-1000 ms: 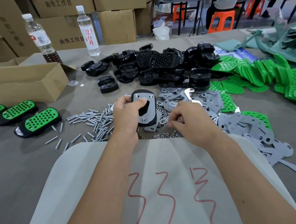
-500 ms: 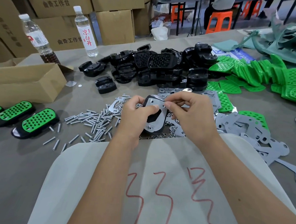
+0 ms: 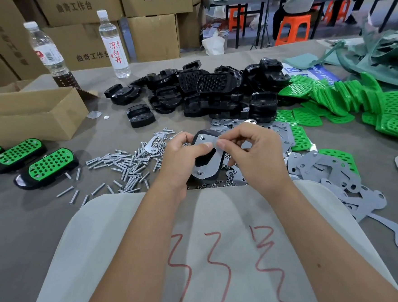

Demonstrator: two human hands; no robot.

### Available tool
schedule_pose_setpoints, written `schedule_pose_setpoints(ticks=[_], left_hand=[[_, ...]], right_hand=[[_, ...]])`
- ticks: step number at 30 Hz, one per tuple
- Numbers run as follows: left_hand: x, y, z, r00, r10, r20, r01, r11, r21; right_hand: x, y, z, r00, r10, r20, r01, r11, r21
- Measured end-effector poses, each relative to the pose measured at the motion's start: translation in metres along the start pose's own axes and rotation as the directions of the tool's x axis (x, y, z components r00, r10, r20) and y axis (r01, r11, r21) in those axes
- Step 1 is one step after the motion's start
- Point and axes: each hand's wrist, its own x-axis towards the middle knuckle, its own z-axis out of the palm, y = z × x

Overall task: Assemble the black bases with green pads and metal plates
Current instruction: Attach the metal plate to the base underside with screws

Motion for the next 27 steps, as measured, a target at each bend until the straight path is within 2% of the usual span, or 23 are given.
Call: schedule_pose_setpoints(ticks=[5,9,17,23,27], left_hand=[[0.000,0.000,-0.002,0.999,-0.020,0.032,0.021,1.000,-0.023],[0.000,0.000,-0.003,0.998,-0.040,0.051,0.041,0.999,-0.025],[0.001,-0.003,-0.001,0.998,0.000,0.061,0.000,1.000,-0.001],[0.001,-0.002,-0.003,0.998,-0.003,0.064,0.003,1.000,-0.001],[0.001,-0.002,-0.003,0.998,0.000,0.064,0.001,1.000,-0.007]], right_hand=[[0.003,0.000,-0.006,0.995,0.029,0.094,-0.038,0.995,0.096],[0.004,0.002,-0.008,0.992,0.040,0.117,-0.055,0.990,0.133],[0.001,0.002,-0.008,0.997,0.041,0.058,-0.046,0.995,0.086],[0.005,0.004,-0.013,0.983,0.029,0.184,-0.043,0.996,0.074],[0.004,0.006,-0.011,0.988,0.045,0.146,-0.059,0.994,0.090]])
